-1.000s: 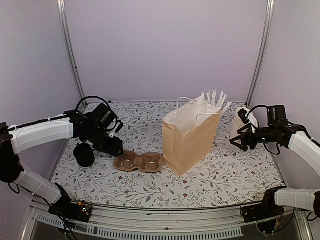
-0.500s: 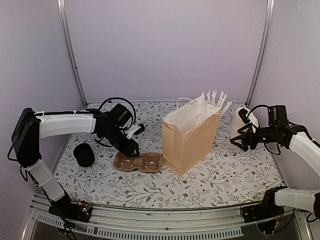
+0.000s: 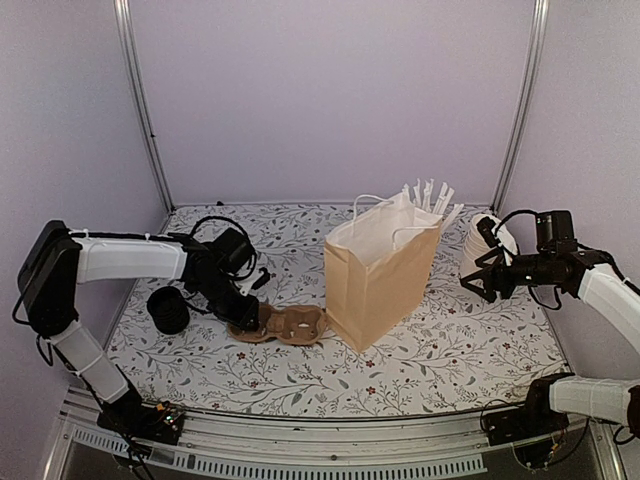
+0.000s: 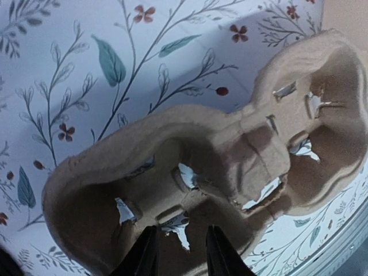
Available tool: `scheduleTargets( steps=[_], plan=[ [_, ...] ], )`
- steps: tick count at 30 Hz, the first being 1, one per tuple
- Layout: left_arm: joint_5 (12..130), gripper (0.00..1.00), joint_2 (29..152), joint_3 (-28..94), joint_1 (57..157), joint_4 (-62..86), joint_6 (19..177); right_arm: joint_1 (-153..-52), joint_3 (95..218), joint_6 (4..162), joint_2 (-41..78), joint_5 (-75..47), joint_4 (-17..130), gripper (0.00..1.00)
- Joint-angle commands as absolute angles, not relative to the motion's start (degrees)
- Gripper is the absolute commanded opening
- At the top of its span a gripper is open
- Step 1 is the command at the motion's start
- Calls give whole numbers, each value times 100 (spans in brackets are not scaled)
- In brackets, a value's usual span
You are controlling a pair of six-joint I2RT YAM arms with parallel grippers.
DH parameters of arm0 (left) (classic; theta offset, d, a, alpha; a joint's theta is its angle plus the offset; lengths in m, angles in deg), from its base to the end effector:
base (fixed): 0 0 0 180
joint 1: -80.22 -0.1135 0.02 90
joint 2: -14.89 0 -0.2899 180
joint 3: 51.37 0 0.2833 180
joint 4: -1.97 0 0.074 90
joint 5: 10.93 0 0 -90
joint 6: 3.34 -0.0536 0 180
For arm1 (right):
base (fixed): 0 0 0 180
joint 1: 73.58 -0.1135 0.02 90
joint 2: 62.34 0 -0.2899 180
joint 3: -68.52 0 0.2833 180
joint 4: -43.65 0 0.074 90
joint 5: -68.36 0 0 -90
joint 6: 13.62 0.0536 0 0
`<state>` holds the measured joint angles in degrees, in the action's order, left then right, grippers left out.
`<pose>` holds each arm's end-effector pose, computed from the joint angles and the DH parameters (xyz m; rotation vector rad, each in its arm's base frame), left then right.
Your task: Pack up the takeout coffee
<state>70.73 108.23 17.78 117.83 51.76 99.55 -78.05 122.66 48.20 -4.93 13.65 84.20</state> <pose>0.2570 -0.2078 0.1647 0.6561 2.8538 -0.3688 0.2285 0.0489 0.2601 -0.9023 2.0221 0.4909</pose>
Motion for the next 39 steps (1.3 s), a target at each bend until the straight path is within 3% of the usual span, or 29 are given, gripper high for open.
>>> scheduleTargets(
  steps=[1,4,12,19,21,25,28,39],
  plan=[
    [7286,25,10673,1512,11794,5351,10449,-7780,12214,4760,-530,1466,8460,80],
    [7160,18,10549,1465,11982,5372,10591,-7788,12214,4757,-515,1472,8462,80],
    [6445,16,10755,1648,13000,5484,10634,-7788,12214,4747,-446,1475,8478,80],
    [6872,17,10630,2264,13103,6141,10679,-7783,12223,4740,-429,1489,8493,80],
    [6898,20,10517,2422,13100,6320,10778,-7788,12223,4742,-432,1489,8497,80],
    [7200,42,10359,2623,13099,6322,11183,-7781,12223,4742,-450,1492,8489,80],
    [7454,51,10440,2650,13099,6189,11377,-7788,12223,4741,-467,1492,8488,80],
    [8050,54,11041,2614,13142,6018,11514,-7788,12223,4733,-449,1532,8506,80]
  ],
)
